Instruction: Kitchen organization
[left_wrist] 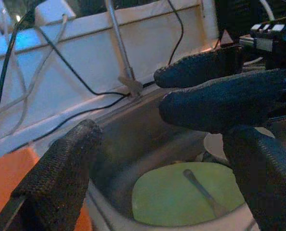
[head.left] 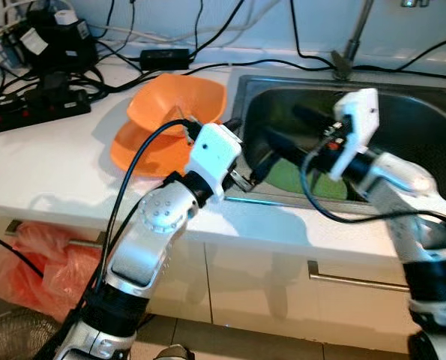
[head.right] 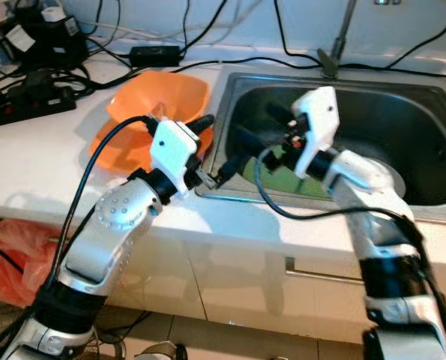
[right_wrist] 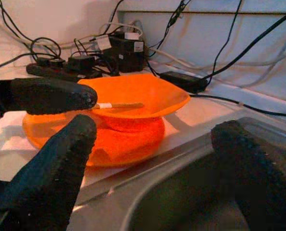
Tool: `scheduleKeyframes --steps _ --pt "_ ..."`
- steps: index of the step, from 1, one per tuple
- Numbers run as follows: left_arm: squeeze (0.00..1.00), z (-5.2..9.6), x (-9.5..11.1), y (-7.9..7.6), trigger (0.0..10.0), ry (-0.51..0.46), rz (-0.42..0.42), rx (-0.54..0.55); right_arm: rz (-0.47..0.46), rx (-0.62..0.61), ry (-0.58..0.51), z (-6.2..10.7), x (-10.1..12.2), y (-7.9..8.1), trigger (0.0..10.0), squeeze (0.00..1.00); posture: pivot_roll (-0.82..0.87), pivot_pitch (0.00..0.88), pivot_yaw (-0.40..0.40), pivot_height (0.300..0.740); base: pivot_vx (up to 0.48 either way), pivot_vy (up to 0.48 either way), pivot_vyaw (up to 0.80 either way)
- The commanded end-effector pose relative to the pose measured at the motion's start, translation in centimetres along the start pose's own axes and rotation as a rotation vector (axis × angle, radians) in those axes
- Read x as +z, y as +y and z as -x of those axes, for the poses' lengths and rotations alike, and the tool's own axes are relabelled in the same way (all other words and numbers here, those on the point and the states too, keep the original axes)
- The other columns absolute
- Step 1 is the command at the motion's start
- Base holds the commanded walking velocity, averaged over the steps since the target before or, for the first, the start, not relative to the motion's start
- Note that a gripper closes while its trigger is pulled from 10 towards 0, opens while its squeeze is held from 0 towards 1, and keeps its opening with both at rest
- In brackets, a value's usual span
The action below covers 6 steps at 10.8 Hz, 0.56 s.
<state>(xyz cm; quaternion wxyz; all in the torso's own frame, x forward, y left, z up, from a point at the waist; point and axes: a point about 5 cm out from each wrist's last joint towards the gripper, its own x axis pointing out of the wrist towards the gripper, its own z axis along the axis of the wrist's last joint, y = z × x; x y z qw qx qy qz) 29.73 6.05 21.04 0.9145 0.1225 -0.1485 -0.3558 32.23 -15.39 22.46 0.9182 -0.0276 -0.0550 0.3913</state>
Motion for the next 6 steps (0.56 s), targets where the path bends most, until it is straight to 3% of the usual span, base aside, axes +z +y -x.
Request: scheduleKeyframes --steps 1,2,3,4,5,6 --pt "0.76 0.2 2.2 2.2 10.0 -0.093 -0.084 0.147 -0.067 0.146 0.048 -0.6 -1.3 2.7 10.0 0.00 0.09 0.067 0.058 0.740 0.000 0.000 0.00" --pt "0.00 0.3 2.8 2.3 10.0 -0.127 -0.136 0.160 -0.082 0.136 0.053 -0.4 -1.2 3.0 10.0 0.00 0.10 0.066 0.062 0.740 0.000 0.000 0.00" --pt "0.00 0.4 3.2 2.7 10.0 -0.150 -0.178 0.203 -0.081 0.136 0.069 -0.2 -1.5 3.3 10.0 0.00 0.10 0.066 0.062 0.740 0.000 0.000 0.00" --pt "0.00 0.9 3.5 4.2 10.0 -0.151 -0.264 0.312 -0.090 0.148 0.090 0.2 -1.8 3.7 10.0 0.00 0.10 0.067 0.067 0.740 0.000 0.000 0.00" --pt "0.00 1.3 3.3 5.0 10.0 -0.135 -0.289 0.349 -0.089 0.150 0.099 0.4 -1.9 3.7 10.0 0.00 0.10 0.067 0.067 0.740 0.000 0.000 0.00" --pt "0.00 1.7 2.8 5.7 10.0 -0.111 -0.295 0.368 -0.078 0.049 0.061 0.2 -1.6 2.7 10.0 0.00 0.10 0.066 0.069 0.740 0.000 0.000 0.00"
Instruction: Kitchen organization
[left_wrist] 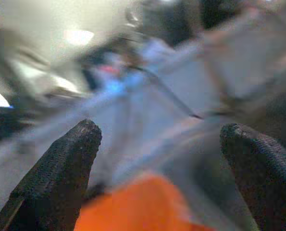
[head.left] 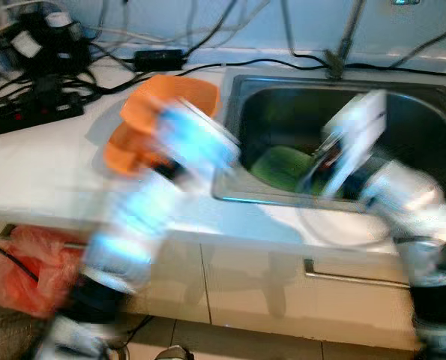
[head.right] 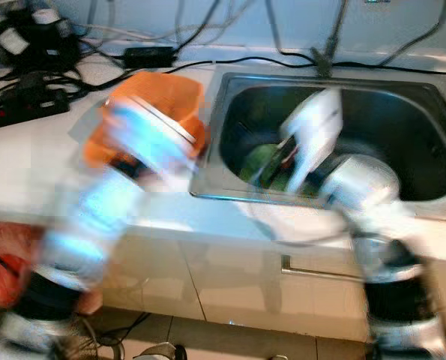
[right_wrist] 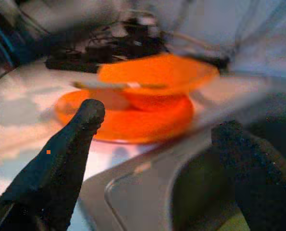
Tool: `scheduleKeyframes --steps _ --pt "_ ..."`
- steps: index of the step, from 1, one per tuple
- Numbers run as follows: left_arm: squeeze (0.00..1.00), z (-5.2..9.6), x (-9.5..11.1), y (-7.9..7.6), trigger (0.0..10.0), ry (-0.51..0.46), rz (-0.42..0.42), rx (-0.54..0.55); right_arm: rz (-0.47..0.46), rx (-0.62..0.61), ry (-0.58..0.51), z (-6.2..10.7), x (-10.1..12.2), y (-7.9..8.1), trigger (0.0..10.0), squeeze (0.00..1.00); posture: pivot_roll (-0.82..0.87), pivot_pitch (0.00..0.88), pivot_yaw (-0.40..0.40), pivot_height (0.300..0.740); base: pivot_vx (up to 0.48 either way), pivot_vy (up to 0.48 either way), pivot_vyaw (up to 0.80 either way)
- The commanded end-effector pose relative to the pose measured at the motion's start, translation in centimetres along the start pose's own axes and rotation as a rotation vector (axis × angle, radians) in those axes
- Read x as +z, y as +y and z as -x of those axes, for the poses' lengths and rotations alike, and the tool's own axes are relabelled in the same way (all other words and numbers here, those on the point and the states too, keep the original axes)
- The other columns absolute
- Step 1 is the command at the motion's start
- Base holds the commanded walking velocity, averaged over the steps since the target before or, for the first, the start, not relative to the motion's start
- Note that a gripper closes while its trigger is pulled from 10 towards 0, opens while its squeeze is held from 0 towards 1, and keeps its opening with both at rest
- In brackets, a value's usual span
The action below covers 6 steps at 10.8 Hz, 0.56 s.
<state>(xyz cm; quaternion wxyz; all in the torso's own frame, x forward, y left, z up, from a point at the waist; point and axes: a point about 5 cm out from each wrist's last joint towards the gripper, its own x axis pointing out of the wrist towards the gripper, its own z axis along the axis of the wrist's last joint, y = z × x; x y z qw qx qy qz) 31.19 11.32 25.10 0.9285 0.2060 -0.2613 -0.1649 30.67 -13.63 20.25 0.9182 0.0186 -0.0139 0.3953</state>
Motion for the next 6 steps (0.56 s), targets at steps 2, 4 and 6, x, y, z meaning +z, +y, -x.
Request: scheduleKeyframes --steps 2,4,6 --pt "0.00 0.1 -0.3 -0.5 10.0 -0.003 0.006 -0.010 0.005 -0.174 -0.167 -0.1 2.6 -1.7 10.0 0.00 0.10 0.062 0.072 0.740 0.000 0.000 0.00" --pt "0.00 0.0 -0.1 -0.7 10.0 -0.018 0.015 0.008 -0.008 -0.206 -0.177 -0.1 2.4 -1.5 10.0 0.00 0.10 0.063 0.070 0.740 0.000 0.000 0.00" --pt "0.00 0.5 -0.7 0.4 10.0 -0.002 -0.028 0.057 -0.006 -0.145 -0.082 0.3 1.2 -1.3 10.0 0.00 0.10 0.063 0.065 0.740 0.000 0.000 0.00"
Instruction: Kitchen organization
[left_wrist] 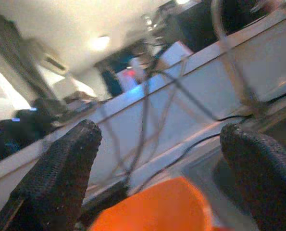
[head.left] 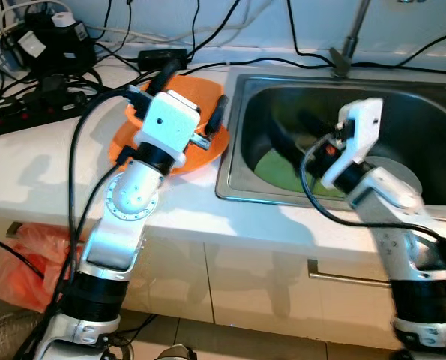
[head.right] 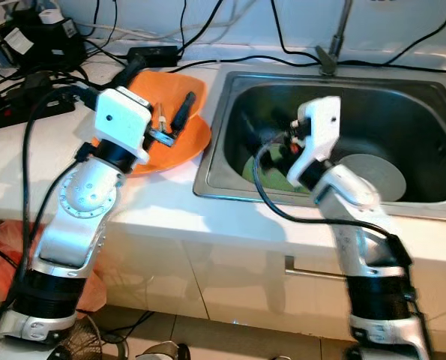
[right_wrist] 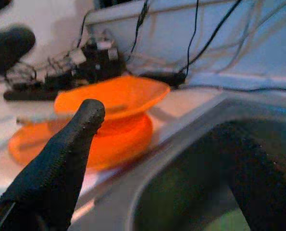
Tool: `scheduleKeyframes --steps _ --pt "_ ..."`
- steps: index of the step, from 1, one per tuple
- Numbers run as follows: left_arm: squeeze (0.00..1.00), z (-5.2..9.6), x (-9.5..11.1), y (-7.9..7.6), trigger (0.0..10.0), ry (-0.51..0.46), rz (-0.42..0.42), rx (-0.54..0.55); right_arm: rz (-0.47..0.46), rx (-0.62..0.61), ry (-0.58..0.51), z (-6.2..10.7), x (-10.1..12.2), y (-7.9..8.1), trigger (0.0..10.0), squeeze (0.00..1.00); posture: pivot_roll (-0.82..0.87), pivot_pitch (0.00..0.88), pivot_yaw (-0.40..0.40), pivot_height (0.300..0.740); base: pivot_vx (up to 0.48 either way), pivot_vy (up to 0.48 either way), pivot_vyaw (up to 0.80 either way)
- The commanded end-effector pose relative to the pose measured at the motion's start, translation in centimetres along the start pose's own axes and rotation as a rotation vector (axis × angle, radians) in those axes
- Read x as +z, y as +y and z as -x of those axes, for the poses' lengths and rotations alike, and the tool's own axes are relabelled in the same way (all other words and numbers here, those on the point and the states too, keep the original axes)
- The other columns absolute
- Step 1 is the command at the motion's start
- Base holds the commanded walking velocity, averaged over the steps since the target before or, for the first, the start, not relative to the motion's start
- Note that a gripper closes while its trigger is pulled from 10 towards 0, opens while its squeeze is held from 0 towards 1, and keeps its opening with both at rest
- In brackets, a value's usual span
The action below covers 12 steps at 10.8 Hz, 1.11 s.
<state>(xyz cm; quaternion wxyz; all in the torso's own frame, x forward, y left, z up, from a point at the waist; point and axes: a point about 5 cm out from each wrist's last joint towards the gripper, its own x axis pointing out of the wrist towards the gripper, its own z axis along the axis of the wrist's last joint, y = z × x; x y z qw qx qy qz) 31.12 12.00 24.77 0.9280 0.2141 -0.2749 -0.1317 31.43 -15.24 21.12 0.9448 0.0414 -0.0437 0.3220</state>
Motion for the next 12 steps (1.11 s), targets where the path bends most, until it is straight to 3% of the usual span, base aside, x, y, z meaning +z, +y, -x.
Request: scheduleKeyframes --steps 1,4,9,12 --pt "0.00 0.4 -0.6 0.8 10.0 0.026 -0.032 0.042 0.001 0.036 0.020 0.0 -0.1 0.5 10.0 0.00 0.10 0.064 0.065 0.740 0.000 0.000 0.00" --pt "0.00 3.1 -2.7 1.8 10.0 0.106 -0.097 0.072 0.000 0.119 0.100 1.2 -1.4 1.5 10.0 0.00 0.10 0.066 0.062 0.740 0.000 0.000 0.00" --pt "0.00 2.7 -2.0 -0.6 10.0 0.009 -0.064 -0.069 -0.009 0.115 0.105 1.3 -1.6 1.7 10.0 0.00 0.09 0.065 0.062 0.740 0.000 0.000 0.00" --pt "0.00 3.5 -3.6 -1.7 10.0 0.034 -0.105 -0.155 -0.011 0.121 0.112 1.2 -1.8 1.9 10.0 0.00 0.09 0.065 0.062 0.740 0.000 0.000 0.00"
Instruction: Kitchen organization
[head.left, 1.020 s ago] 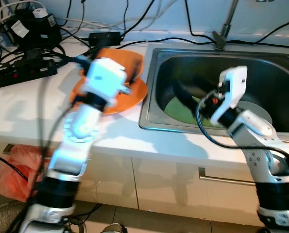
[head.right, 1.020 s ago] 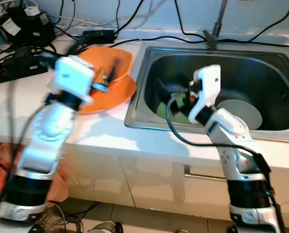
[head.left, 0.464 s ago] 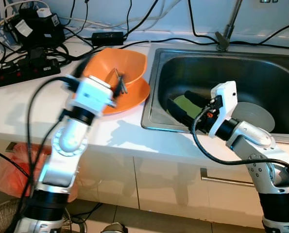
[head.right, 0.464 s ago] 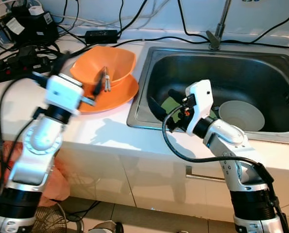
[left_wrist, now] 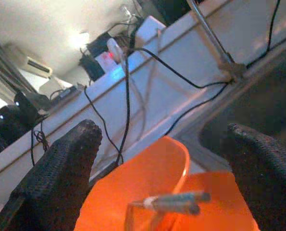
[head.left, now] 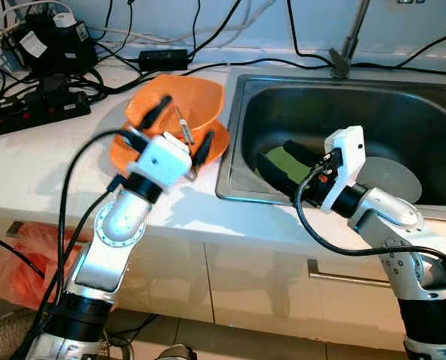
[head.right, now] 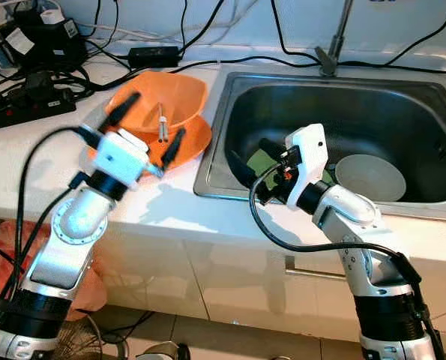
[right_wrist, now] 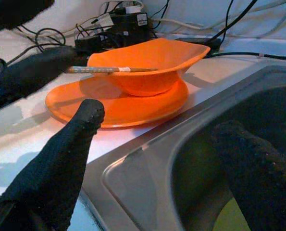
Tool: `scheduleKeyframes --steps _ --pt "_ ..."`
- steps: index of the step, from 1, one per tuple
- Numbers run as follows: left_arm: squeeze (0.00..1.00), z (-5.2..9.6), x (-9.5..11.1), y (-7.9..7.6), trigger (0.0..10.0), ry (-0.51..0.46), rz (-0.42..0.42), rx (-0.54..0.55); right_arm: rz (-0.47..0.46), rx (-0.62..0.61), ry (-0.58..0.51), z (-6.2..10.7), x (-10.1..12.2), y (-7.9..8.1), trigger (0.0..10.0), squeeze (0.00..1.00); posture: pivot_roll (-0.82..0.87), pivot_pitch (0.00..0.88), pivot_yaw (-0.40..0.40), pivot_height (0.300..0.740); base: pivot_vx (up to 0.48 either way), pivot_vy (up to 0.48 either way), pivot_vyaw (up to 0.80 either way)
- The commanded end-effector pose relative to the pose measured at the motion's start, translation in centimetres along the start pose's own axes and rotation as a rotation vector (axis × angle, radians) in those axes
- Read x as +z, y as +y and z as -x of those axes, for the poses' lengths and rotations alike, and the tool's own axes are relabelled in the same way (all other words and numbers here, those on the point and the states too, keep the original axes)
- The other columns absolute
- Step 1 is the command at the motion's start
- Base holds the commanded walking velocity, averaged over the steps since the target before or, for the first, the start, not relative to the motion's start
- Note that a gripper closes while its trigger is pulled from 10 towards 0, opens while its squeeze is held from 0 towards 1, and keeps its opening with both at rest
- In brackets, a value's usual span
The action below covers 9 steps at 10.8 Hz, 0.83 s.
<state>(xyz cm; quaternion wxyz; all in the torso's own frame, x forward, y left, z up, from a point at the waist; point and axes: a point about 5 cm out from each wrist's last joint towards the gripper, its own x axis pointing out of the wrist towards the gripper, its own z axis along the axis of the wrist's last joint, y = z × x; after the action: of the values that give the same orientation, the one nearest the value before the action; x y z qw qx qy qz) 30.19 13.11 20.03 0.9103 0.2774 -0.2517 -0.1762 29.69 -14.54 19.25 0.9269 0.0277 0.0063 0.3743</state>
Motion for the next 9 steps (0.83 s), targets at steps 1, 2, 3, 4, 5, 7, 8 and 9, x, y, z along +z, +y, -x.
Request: scheduleKeyframes --steps 1,2,3,4,5,7,8,9 --pt "0.00 0.4 -0.6 -0.4 10.0 0.017 -0.020 -0.036 0.001 0.025 0.015 0.0 -0.1 0.4 10.0 0.00 0.09 0.063 0.058 0.740 0.000 0.000 0.00" --pt "0.00 0.9 -1.5 0.0 10.0 0.045 -0.038 -0.041 0.010 0.072 0.062 0.6 -0.5 0.7 10.0 0.00 0.09 0.066 0.059 0.740 0.000 0.000 0.00" --pt "0.00 0.9 -1.9 0.3 10.0 0.054 -0.042 -0.033 0.016 0.086 0.095 1.3 -0.8 0.6 10.0 0.00 0.09 0.067 0.060 0.740 0.000 0.000 0.00" --pt "0.00 0.5 -2.4 0.6 10.0 0.065 -0.039 -0.021 0.060 0.062 0.155 2.9 -1.1 -0.7 10.0 0.00 0.09 0.069 0.062 0.740 0.000 0.000 0.00" --pt "0.00 0.3 -2.4 0.6 10.0 0.064 -0.039 -0.022 0.080 0.046 0.180 3.8 -1.3 -1.5 10.0 0.00 0.08 0.070 0.064 0.740 0.000 0.000 0.00" --pt "0.00 -0.1 -2.7 0.6 10.0 0.056 0.005 -0.054 0.120 0.030 0.212 5.1 -0.9 -2.9 10.0 0.00 0.07 0.069 0.069 0.740 0.000 0.000 0.00" --pt "0.00 -0.5 -2.7 0.3 10.0 0.047 0.018 -0.076 0.124 0.035 0.206 5.0 -0.7 -3.0 10.0 0.00 0.07 0.067 0.071 0.740 0.000 0.000 0.00" --pt "0.00 -0.9 -2.7 -0.3 10.0 0.040 0.038 -0.115 0.139 0.045 0.196 4.7 -0.4 -3.0 10.0 0.00 0.06 0.065 0.075 0.740 0.000 0.000 0.00"
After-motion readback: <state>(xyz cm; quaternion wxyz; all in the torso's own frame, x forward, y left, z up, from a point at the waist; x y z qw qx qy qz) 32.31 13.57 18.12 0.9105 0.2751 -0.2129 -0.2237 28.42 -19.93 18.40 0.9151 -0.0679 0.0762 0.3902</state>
